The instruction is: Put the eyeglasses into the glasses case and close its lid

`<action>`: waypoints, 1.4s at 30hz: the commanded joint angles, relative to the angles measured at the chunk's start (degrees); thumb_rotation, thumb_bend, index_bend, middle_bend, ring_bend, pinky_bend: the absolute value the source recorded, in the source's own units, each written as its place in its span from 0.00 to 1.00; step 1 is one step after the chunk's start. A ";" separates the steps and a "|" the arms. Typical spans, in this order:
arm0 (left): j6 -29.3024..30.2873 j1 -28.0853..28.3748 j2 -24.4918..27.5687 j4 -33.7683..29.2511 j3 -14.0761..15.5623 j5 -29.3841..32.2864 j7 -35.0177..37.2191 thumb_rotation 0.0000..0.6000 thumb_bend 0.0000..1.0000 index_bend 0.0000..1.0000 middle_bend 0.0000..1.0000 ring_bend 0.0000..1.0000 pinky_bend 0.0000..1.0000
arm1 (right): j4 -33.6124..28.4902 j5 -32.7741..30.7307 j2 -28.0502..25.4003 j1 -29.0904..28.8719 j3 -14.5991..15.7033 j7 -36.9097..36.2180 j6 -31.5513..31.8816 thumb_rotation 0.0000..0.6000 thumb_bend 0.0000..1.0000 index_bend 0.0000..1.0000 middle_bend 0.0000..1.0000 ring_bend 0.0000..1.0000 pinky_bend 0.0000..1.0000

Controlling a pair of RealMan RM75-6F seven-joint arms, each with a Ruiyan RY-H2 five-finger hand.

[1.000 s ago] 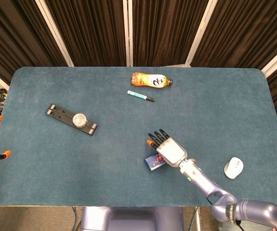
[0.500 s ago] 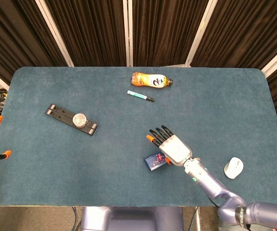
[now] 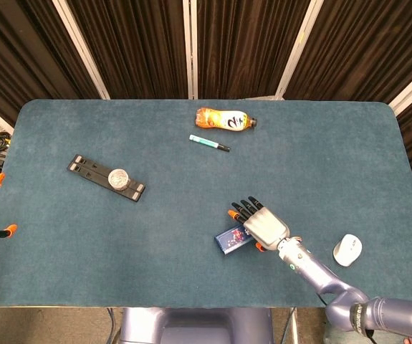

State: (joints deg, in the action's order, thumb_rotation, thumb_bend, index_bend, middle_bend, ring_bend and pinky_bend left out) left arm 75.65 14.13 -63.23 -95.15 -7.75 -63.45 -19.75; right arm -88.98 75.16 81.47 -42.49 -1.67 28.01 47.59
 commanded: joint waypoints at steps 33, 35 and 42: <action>-0.57 0.39 -0.09 0.28 -0.19 1.10 -0.27 1.00 0.00 0.00 0.00 0.00 0.00 | 8.52 3.04 6.02 -0.97 0.82 -5.34 -0.26 1.00 0.21 0.24 0.12 0.05 0.00; -0.48 0.33 0.00 0.15 -0.18 1.00 -0.13 1.00 0.00 0.00 0.00 0.00 0.00 | 7.35 2.12 5.27 -0.97 0.76 -4.41 -0.68 1.00 0.18 0.12 0.03 0.01 0.00; 0.27 -0.23 0.79 -0.87 0.03 -0.18 1.13 1.00 0.00 0.00 0.00 0.00 0.00 | -0.18 3.21 -0.02 1.20 1.27 -3.40 3.62 1.00 0.15 0.05 0.00 0.00 0.00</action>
State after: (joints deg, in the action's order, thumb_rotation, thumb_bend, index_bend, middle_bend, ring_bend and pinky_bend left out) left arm 75.76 14.02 -62.59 -95.84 -7.78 -63.44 -18.81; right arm -86.41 77.50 83.74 -42.43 -0.77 24.57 49.18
